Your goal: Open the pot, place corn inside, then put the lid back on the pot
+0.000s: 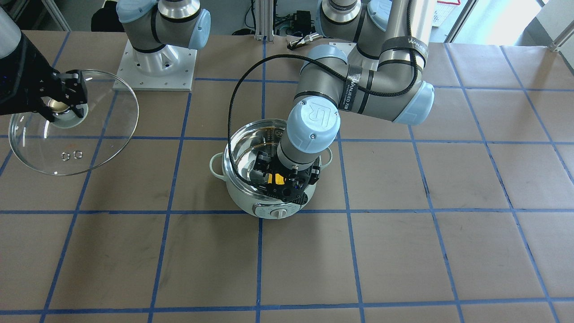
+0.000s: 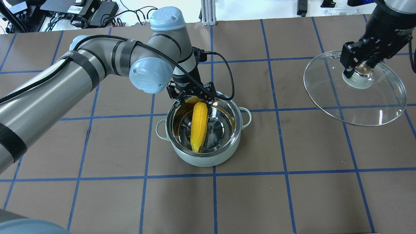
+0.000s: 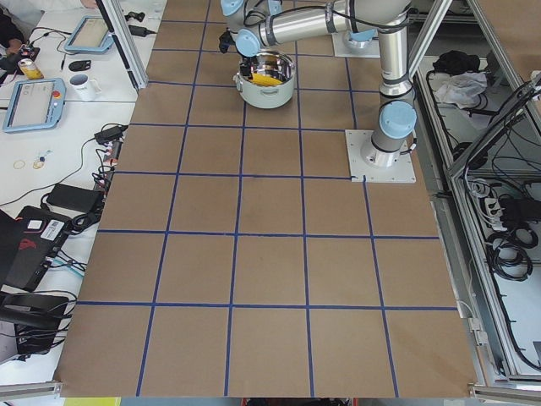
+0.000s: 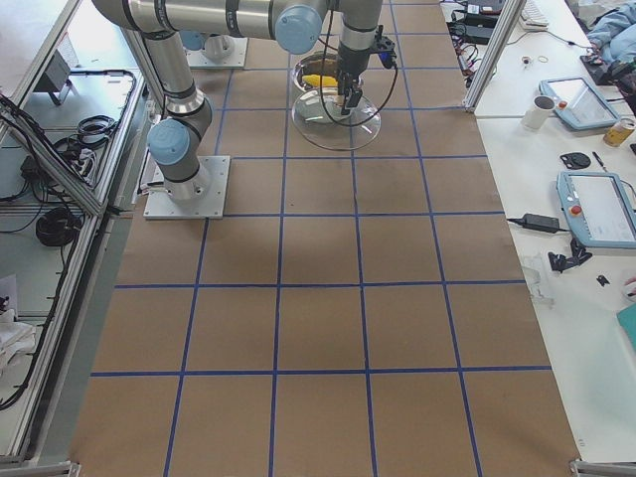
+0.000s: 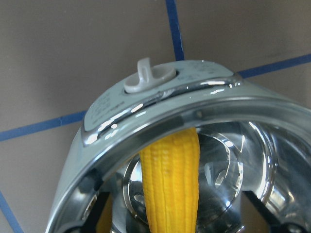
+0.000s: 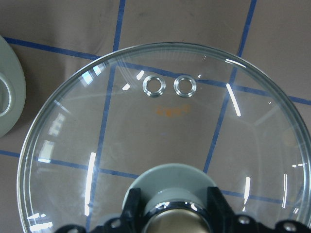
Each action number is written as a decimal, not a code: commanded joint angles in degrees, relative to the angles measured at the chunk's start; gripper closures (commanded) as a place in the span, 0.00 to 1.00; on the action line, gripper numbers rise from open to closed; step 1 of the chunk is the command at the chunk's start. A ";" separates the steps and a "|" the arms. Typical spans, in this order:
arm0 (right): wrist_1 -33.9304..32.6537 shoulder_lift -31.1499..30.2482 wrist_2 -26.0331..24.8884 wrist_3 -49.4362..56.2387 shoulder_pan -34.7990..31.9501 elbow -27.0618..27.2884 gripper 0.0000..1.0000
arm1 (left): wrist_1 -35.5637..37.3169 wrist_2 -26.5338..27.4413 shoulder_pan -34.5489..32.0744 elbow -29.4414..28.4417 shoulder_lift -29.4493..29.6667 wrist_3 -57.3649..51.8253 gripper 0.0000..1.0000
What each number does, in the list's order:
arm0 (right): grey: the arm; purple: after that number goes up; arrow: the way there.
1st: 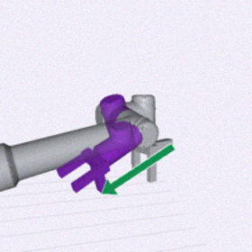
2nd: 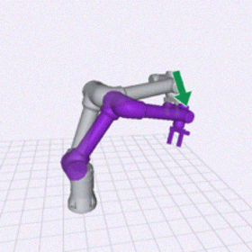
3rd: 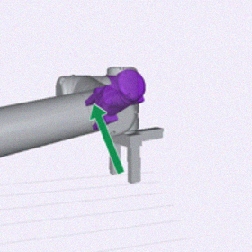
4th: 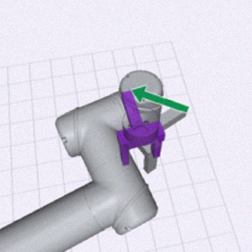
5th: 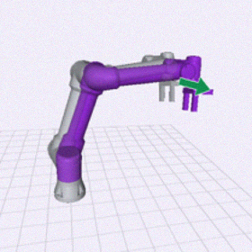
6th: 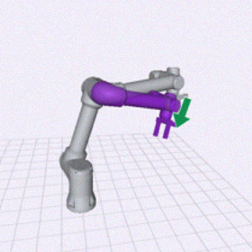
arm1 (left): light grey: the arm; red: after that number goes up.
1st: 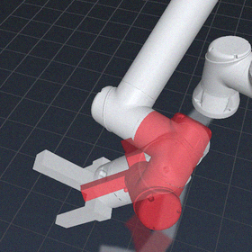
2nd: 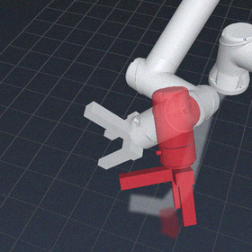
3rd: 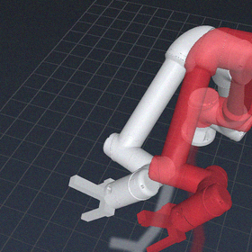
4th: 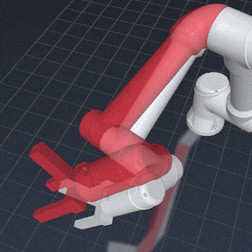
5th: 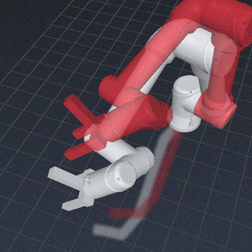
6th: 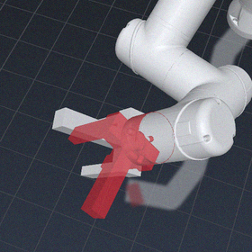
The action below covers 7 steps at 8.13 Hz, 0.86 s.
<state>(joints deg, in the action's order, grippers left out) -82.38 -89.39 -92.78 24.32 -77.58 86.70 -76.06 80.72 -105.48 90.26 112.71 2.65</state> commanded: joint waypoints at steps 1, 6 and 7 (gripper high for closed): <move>1.08 -0.96 0.14 -0.32 -0.12 0.04 1.00 | -4.61 0.58 0.89 -0.78 -2.48 0.07 0.00; 0.73 -1.32 0.15 -12.75 -8.34 0.22 1.00 | -13.76 9.45 1.94 -8.68 -9.00 -0.63 0.00; 0.65 -0.97 0.15 -14.72 -11.07 0.22 1.00 | -13.76 9.46 2.90 -8.96 -9.43 -1.94 0.00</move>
<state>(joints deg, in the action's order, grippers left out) -81.51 -90.67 -92.62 15.26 -83.26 86.92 -89.05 88.35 -103.89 83.15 104.14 2.24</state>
